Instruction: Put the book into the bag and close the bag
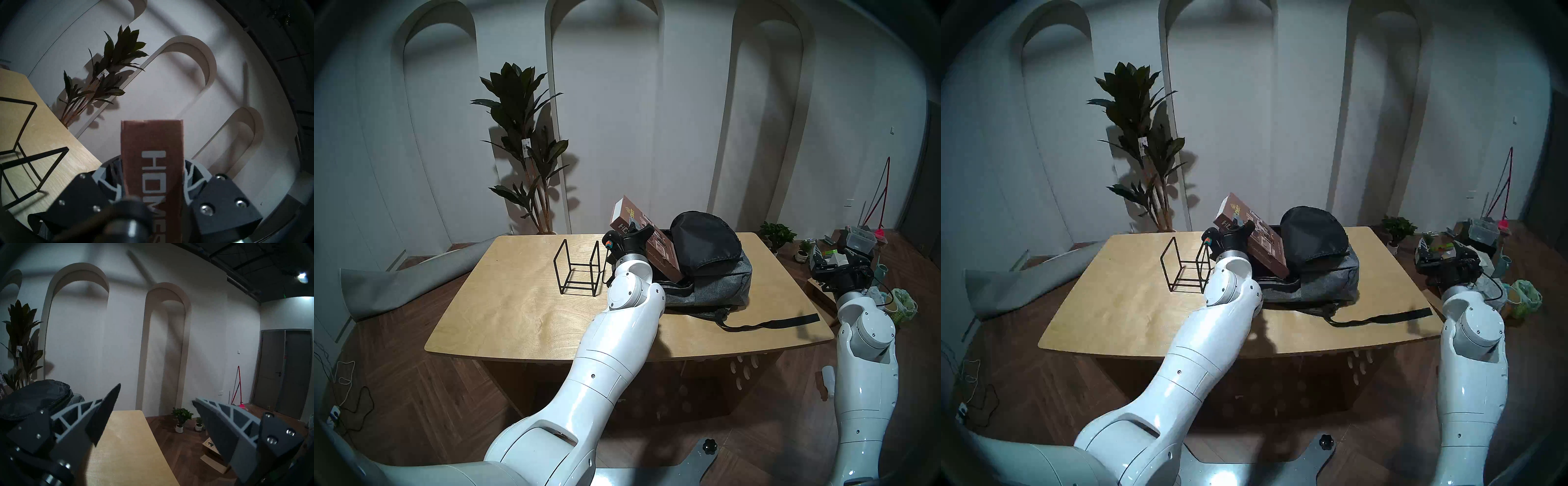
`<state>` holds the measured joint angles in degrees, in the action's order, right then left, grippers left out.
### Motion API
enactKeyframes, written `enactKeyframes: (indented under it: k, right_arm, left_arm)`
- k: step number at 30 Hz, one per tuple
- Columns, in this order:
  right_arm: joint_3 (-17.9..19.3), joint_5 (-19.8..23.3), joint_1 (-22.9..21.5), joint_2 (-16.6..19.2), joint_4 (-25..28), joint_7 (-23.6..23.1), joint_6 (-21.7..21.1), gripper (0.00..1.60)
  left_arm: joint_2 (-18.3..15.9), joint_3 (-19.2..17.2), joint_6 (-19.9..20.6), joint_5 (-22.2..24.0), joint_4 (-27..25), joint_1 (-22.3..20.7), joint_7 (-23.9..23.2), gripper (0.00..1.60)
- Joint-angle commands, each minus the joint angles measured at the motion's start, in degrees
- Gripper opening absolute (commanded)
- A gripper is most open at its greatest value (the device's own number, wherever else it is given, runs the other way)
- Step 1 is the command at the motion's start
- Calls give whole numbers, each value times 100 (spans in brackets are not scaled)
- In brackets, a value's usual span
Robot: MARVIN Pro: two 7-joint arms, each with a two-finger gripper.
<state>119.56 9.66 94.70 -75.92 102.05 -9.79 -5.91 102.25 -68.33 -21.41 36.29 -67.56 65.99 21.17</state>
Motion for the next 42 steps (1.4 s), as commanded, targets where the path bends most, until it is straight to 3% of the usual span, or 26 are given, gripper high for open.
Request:
enactKeyframes:
  k: [1,15,25,42]
  right_arm:
    - [-10,-1,-99,28,166,5,78,160]
    - [-11,-197,-102,247,18,-131,203,160]
    - [-143,-330,-254,426,-75,-350,357,160]
    - [-178,-509,-317,354,-101,-361,757,160]
  left_arm:
    - [197,222,-264,36,139,-376,45,0]
    - [342,467,-1088,291,723,-545,357,0]
    - [545,887,-1330,590,1457,-823,495,0]
    - [827,773,-1727,767,2296,-1181,461,0]
